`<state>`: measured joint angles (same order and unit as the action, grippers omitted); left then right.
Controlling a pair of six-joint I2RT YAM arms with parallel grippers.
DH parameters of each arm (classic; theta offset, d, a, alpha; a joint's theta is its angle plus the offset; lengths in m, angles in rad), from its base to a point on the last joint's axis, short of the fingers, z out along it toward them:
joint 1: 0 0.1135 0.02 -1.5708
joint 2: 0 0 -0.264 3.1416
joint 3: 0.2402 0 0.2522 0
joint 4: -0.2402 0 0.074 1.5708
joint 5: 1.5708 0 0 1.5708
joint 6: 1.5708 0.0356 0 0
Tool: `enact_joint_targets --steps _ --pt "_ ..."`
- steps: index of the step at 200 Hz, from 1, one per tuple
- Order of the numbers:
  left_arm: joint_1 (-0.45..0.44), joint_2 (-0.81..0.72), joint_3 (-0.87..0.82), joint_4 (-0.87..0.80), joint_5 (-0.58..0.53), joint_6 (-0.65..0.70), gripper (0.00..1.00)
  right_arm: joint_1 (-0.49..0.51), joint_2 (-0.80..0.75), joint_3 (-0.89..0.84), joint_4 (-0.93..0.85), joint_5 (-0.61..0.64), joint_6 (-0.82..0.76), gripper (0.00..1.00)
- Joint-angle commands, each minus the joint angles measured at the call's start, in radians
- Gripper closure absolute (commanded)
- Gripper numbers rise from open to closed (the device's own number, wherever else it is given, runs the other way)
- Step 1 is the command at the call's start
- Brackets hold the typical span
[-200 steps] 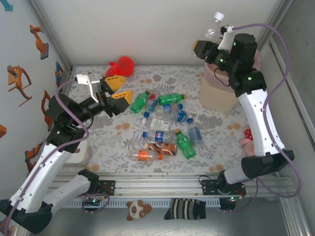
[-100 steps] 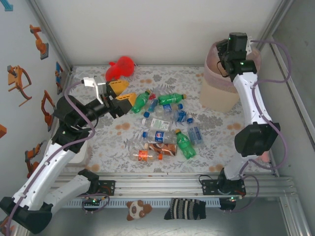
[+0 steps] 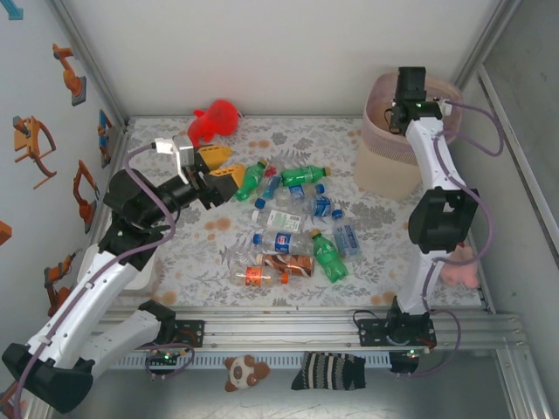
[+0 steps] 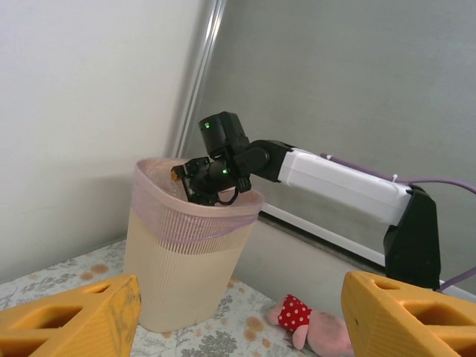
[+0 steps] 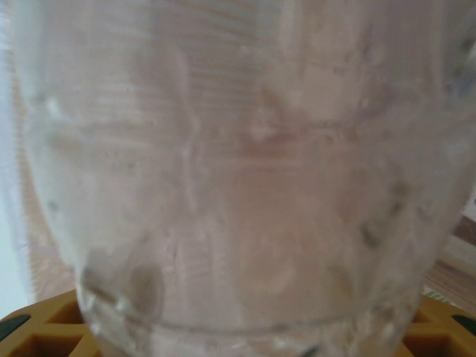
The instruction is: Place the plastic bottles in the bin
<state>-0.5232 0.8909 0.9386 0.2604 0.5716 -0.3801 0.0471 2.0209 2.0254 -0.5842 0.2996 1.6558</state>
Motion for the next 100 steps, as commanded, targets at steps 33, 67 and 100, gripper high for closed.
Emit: enact_joint_targets --steps 33,67,100 --pt "0.0 0.027 0.028 -0.039 -0.012 0.041 0.29 -0.002 0.08 0.072 -0.005 0.004 0.153 0.42" --pt "0.0 0.042 0.041 -0.045 -0.012 0.038 0.29 -0.002 0.074 0.063 -0.014 0.002 0.165 0.29" --pt "-0.001 0.042 0.045 -0.045 -0.012 0.027 0.29 -0.003 0.042 0.067 -0.039 0.002 0.165 0.14"
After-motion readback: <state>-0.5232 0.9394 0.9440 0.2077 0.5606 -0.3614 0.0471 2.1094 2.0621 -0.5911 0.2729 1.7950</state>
